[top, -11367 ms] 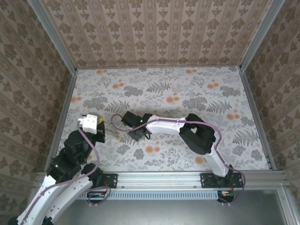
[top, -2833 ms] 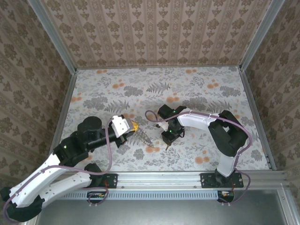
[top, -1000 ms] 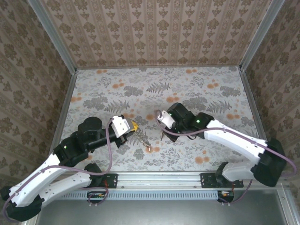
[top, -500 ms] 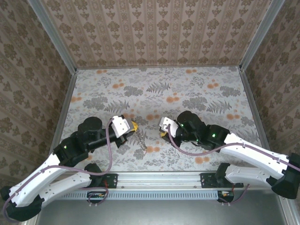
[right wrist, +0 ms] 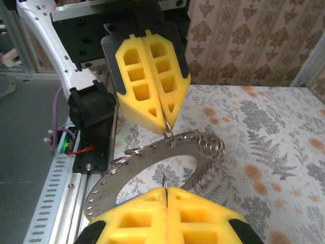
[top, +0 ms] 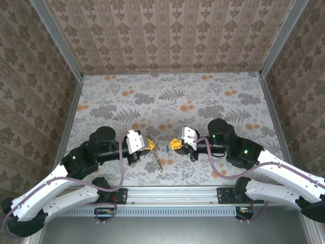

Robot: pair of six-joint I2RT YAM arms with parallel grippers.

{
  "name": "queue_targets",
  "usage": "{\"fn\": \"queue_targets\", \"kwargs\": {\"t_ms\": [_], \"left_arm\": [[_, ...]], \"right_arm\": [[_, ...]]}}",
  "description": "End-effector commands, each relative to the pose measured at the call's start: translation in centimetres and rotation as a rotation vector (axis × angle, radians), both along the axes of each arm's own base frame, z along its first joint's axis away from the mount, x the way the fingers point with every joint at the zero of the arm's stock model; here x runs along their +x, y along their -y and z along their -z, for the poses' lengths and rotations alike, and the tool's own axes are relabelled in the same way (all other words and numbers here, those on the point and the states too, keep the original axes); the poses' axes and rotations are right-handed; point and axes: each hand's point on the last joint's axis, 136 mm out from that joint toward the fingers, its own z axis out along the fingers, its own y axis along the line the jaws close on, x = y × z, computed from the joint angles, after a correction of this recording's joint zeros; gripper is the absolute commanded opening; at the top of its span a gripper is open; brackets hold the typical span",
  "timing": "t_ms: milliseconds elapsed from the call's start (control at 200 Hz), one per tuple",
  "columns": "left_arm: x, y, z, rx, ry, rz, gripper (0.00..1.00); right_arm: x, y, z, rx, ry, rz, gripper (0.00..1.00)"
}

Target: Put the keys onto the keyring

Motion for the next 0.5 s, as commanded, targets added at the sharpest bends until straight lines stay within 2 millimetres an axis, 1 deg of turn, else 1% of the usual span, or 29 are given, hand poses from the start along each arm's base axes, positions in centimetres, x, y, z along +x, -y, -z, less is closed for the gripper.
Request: {"fn": "queue_targets", "kwargs": {"t_ms": [0, 75, 230, 500], "left_arm": [[-1.8, 0.3, -2.7, -0.067, 0.039, 0.103, 0.0], [-2.3, 0.5, -2.6, -0.067, 0.025, 0.136, 0.0], [-2.7, 0.8, -2.4, -0.064, 0.01, 0.165, 0.0], [-2.6, 0.6, -2.8, -0.08, 0.025, 0.155, 0.0]], "right_arm": [[-1.1, -0.7, -2.3, 0.071, 0.045, -0.087, 0.0], [-0.9, -1.0, -2.4, 0.085, 0.049, -0.087, 0.0], [-0.7, -1.6, -2.8, 0.11, 0.045, -0.091, 0.0], [-1.1, -2.0, -2.3, 0.098, 0.018, -0.13, 0.0]]}}
